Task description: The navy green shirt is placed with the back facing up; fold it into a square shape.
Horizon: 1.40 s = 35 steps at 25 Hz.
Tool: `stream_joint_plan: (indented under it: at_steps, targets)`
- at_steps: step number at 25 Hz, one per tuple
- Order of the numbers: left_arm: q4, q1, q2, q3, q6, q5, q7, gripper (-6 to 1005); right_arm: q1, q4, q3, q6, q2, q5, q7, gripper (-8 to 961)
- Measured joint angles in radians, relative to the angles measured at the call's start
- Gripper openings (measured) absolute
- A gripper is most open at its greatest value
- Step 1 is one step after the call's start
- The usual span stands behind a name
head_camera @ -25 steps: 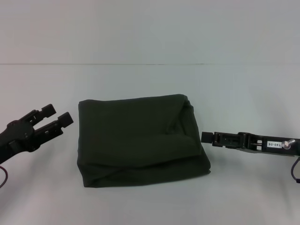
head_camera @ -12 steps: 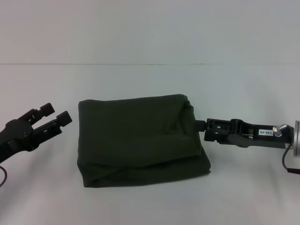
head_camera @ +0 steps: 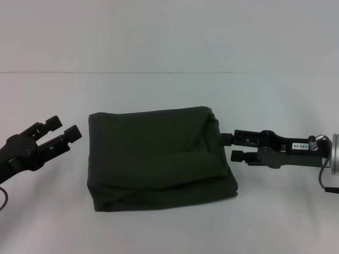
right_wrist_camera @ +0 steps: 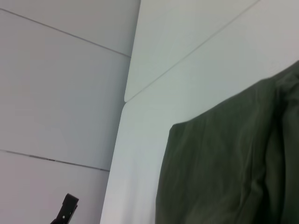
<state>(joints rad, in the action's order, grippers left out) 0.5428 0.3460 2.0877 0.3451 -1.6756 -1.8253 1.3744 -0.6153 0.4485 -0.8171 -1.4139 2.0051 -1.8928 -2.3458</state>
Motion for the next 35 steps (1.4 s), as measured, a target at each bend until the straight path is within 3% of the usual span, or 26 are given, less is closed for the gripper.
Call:
stream_joint_plan:
  at_steps: [7, 13, 24, 35]
  targets:
    - [0.002, -0.001, 0.0, 0.0, -0.001, 0.001, 0.0, 905, -0.016, -0.037, -0.004, 0.006, 0.014, 0.0, 0.002, 782]
    - [0.003, -0.003, 0.0, 0.0, -0.003, 0.001, 0.0, 905, -0.023, -0.039, -0.011, 0.05, 0.039, 0.0, 0.006, 778]
    - [0.003, -0.004, -0.002, 0.0, -0.003, 0.002, -0.001, 905, -0.02, -0.029, -0.065, 0.072, 0.044, 0.0, 0.029, 769]
    - [0.002, -0.004, -0.002, 0.0, -0.002, 0.001, -0.003, 905, -0.015, -0.027, -0.059, 0.069, 0.049, 0.005, 0.058, 431]
